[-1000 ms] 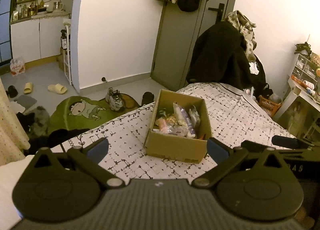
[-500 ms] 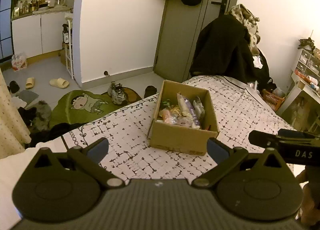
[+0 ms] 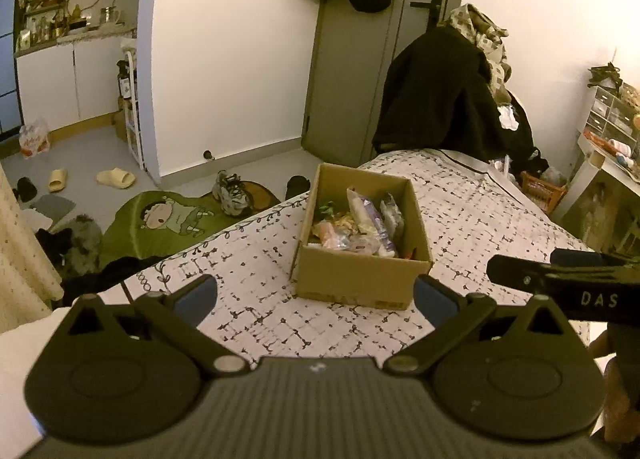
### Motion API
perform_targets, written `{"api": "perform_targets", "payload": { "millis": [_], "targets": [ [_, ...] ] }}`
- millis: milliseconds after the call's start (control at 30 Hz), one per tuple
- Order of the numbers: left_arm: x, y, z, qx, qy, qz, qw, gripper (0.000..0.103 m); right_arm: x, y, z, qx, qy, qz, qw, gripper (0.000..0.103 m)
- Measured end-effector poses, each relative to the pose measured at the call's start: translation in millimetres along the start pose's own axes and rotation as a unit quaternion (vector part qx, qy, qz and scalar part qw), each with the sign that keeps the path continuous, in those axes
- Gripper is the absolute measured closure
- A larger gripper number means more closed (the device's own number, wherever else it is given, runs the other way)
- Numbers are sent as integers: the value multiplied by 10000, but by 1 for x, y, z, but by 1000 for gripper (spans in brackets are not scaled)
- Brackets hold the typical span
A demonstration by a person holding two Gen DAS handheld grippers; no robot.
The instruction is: Organize snacks
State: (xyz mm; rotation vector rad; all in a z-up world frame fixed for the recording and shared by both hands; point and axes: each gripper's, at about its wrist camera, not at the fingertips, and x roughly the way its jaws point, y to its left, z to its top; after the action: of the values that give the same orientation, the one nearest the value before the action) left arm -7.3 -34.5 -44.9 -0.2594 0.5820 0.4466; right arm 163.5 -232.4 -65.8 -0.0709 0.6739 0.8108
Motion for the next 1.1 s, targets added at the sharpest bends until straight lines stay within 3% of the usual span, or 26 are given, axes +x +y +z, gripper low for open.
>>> {"api": "perform_targets", "payload": {
  "millis": [1100],
  "targets": [
    [-1, -4, -1, 58, -76, -26, 10000, 0, -1, -3, 1, 33, -5, -69, 10000, 0]
  ]
}}
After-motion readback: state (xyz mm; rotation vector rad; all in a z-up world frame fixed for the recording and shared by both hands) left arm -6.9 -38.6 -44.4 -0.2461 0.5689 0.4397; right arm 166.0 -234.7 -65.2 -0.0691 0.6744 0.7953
